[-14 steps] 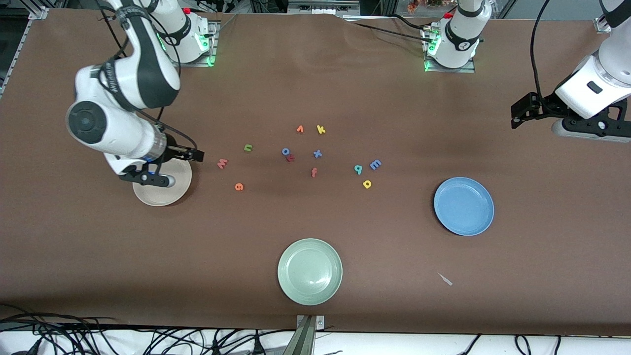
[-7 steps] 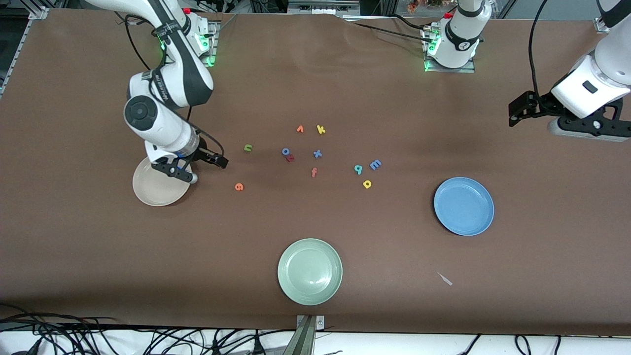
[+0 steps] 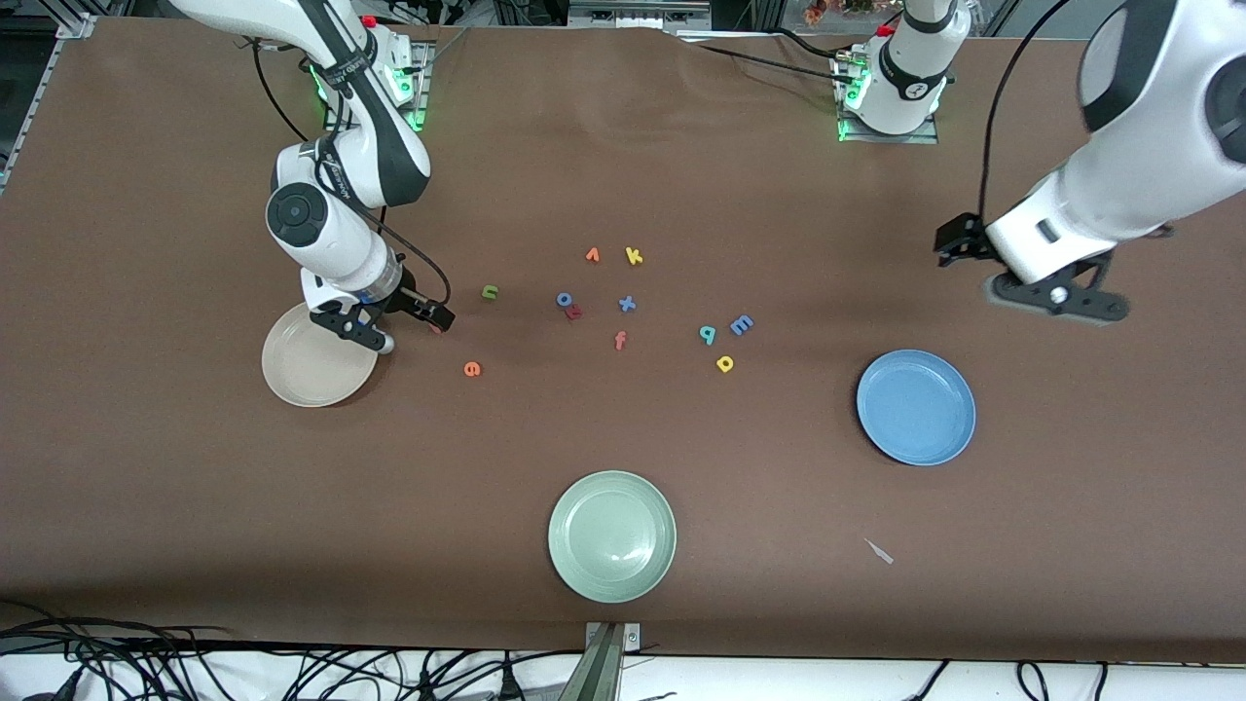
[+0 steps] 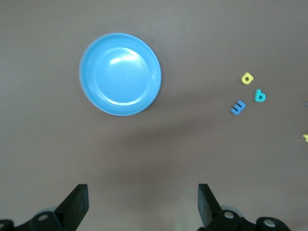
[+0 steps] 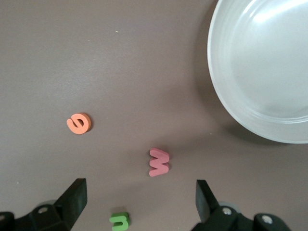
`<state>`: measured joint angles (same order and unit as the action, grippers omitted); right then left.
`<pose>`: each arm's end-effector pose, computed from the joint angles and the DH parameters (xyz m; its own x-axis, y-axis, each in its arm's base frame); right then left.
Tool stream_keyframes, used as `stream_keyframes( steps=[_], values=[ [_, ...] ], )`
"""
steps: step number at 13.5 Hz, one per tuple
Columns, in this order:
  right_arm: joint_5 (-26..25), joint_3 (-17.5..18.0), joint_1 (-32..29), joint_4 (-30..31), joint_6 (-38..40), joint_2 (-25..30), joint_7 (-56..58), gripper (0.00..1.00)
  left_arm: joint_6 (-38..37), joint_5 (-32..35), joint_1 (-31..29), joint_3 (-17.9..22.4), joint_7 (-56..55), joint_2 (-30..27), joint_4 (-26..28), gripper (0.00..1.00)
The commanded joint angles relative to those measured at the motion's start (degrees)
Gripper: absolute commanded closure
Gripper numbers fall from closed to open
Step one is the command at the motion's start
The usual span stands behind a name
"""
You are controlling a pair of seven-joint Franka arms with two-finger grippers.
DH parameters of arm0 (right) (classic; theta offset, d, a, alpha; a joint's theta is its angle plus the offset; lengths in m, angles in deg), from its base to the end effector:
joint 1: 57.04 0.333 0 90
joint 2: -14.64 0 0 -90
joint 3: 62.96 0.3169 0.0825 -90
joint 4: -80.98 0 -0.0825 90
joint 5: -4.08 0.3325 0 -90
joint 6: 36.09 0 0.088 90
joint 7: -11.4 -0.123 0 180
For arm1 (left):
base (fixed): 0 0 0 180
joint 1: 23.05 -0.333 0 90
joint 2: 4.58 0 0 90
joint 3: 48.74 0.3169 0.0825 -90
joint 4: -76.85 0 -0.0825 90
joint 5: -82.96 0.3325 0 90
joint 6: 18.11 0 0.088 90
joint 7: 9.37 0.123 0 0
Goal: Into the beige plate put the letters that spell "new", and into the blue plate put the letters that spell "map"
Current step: 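Grasp the pink W with the right gripper while the left gripper reaches the E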
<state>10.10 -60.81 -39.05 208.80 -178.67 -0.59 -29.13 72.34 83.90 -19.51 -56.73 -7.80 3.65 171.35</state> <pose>0.4840 0.1779 0.2774 0.9035 -0.4249 -0.0561 -0.4275 -0.9028 -0.0479 0.5197 -0.0997 0.5038 0.9512 -0.2250 -0.2111 -0.2282 -0.9736 0.0097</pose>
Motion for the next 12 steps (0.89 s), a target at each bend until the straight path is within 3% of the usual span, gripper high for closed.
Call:
stream_keyframes(
  steps=[1, 8, 12],
  values=[
    [0.6, 1.4, -0.1, 0.8, -2.6, -1.7, -2.9, 0.00, 2.2, -0.5, 2.0, -1.9, 1.3, 6.4, -1.9, 0.00],
    [0.6, 1.5, -0.3, 0.5, -5.1, -5.4, -3.9, 0.00, 16.2, -0.5, 7.2, -3.0, 12.6, 16.2, 0.6, 0.00],
    [0.6, 1.5, -0.9, 0.4, -8.1, -7.6, -3.9, 0.00, 32.8, 0.2, 8.2, -5.5, 15.7, 16.1, 13.6, 0.00]
  ],
)
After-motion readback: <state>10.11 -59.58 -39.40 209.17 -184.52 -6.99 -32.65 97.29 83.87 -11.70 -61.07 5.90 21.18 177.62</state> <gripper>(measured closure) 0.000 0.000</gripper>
